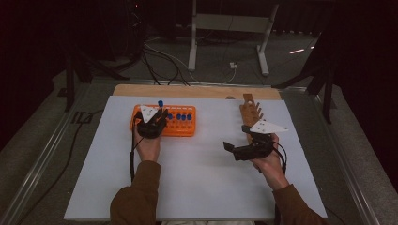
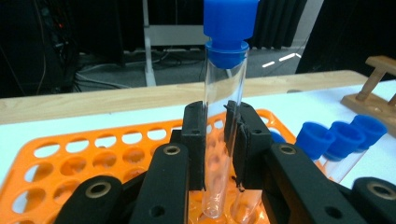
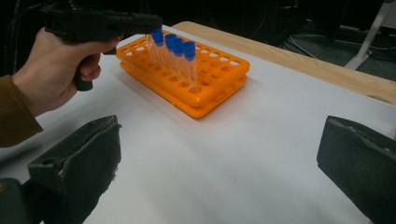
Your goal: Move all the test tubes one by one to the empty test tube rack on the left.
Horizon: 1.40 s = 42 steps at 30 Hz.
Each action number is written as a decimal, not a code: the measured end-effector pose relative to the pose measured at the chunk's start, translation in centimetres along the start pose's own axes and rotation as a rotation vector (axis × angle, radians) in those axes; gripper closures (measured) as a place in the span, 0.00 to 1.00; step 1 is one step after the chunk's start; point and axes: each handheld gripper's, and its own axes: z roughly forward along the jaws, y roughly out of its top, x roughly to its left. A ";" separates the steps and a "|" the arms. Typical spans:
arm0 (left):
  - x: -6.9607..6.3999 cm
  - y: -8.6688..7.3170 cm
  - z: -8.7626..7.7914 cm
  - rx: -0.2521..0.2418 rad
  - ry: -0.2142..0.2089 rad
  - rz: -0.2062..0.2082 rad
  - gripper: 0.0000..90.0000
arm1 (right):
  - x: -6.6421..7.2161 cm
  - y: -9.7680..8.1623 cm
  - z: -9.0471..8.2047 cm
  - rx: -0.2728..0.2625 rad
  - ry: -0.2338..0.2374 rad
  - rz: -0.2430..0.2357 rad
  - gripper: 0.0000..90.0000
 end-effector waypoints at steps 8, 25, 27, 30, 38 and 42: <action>0.4 -0.3 -0.2 -0.012 -0.019 -0.041 0.87 | -0.1 0.0 0.0 -0.003 0.006 0.004 0.00; 0.3 -2.8 1.3 0.112 -0.018 -0.004 0.87 | -0.3 -0.2 0.1 -0.002 0.019 0.018 0.00; 0.4 -2.8 1.2 0.118 -0.020 0.000 0.87 | -0.4 -0.2 0.0 -0.004 0.019 0.020 0.00; 0.2 -2.9 1.3 0.152 -0.016 0.038 0.87 | -0.4 -0.2 0.1 -0.002 0.021 0.021 0.00; 0.5 -2.3 0.5 0.131 -0.020 0.030 0.80 | -0.3 -0.3 0.0 -0.001 0.025 0.016 0.00; 0.7 -1.7 -0.3 0.095 -0.034 0.032 0.80 | -0.4 -0.4 -0.1 -0.001 0.020 0.023 0.00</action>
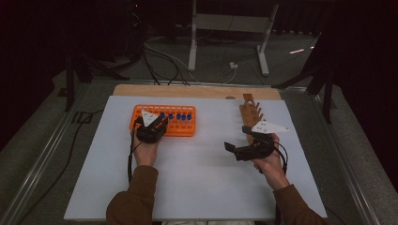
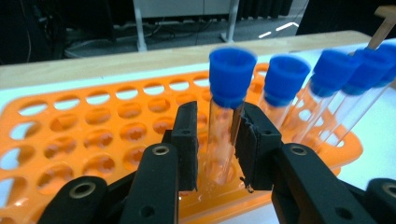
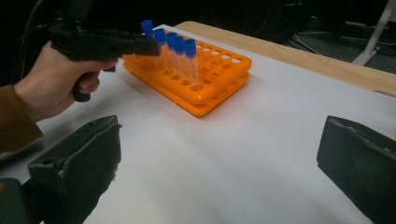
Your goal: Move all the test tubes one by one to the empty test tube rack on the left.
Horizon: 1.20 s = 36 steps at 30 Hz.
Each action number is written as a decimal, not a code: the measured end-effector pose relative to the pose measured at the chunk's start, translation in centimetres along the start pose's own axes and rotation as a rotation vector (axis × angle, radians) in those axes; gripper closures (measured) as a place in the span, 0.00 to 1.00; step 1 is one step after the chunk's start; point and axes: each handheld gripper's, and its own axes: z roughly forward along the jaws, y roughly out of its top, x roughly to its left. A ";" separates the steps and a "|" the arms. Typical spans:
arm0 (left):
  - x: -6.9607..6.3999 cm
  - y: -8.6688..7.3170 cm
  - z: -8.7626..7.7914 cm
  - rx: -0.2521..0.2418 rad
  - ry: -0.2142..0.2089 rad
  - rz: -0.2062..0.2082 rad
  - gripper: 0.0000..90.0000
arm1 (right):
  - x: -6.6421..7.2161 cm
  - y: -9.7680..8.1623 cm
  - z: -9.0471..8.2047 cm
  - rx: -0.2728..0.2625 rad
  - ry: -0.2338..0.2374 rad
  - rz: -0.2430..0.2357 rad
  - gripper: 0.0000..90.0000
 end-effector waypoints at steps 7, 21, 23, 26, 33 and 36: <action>-0.5 0.0 0.3 0.055 0.000 0.056 0.87 | -0.2 -0.3 -0.2 -0.005 -0.021 -0.005 0.00; 1.2 -0.2 -4.7 0.019 -0.100 0.001 0.54 | -0.6 -1.3 -1.9 -0.071 -0.077 -0.021 0.00; 1.3 0.0 -6.2 -0.010 -0.114 0.007 0.45 | -0.8 -1.7 -2.2 -0.082 -0.081 -0.012 0.00; 1.5 0.0 -8.4 -0.052 -0.123 0.019 0.38 | -1.0 -2.4 -2.6 -0.086 -0.093 -0.010 0.00; 1.8 -1.0 -12.0 -0.110 -0.070 0.040 0.22 | -1.4 -3.8 -3.7 -0.112 -0.123 -0.013 0.00; 2.1 -1.6 -13.3 -0.129 -0.064 0.039 0.18 | -1.6 -4.4 -4.0 -0.123 -0.133 -0.007 0.00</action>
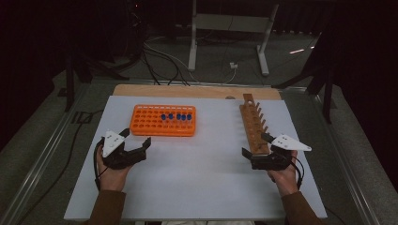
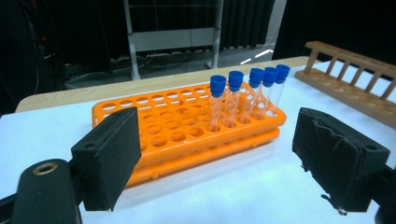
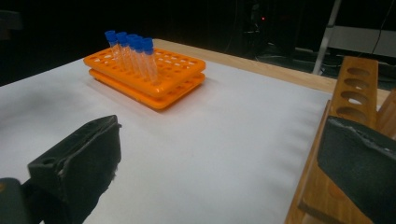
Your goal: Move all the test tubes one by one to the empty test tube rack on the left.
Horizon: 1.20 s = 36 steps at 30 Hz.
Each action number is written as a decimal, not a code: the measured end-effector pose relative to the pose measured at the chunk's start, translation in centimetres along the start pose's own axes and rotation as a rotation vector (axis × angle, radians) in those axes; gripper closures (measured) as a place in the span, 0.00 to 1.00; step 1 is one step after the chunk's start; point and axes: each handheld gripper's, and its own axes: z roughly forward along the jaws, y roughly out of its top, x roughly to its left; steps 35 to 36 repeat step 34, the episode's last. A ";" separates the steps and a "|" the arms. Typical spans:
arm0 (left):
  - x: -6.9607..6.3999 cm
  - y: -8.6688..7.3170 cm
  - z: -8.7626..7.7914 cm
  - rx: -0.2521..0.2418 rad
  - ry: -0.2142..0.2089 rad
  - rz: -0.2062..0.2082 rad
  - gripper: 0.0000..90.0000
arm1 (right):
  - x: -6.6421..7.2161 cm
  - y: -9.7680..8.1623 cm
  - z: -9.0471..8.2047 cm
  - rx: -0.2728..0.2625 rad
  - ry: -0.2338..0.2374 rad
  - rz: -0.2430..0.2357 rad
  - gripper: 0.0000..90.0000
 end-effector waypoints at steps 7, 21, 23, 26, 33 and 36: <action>0.5 -1.1 -1.8 -0.015 0.007 -0.023 0.05 | -0.4 -1.4 -0.5 0.001 -0.026 0.009 0.00; 1.6 -2.6 -3.7 -0.025 0.070 -0.025 0.01 | -1.4 -2.3 -2.1 -0.039 -0.038 0.068 0.00; 1.7 -2.7 -3.6 -0.028 0.068 -0.035 0.01 | -1.5 -2.5 -2.2 -0.038 -0.044 0.072 0.00; 1.4 -2.7 -3.3 -0.026 0.064 -0.028 0.01 | -1.7 -2.7 -2.2 -0.035 -0.053 0.077 0.00; 0.7 -2.8 -2.8 -0.011 0.054 -0.011 0.01 | -1.6 -2.8 -2.1 -0.024 -0.055 0.068 0.00; 0.7 -2.8 -2.7 -0.011 0.053 -0.011 0.01 | -1.6 -2.8 -2.0 -0.022 -0.056 0.069 0.00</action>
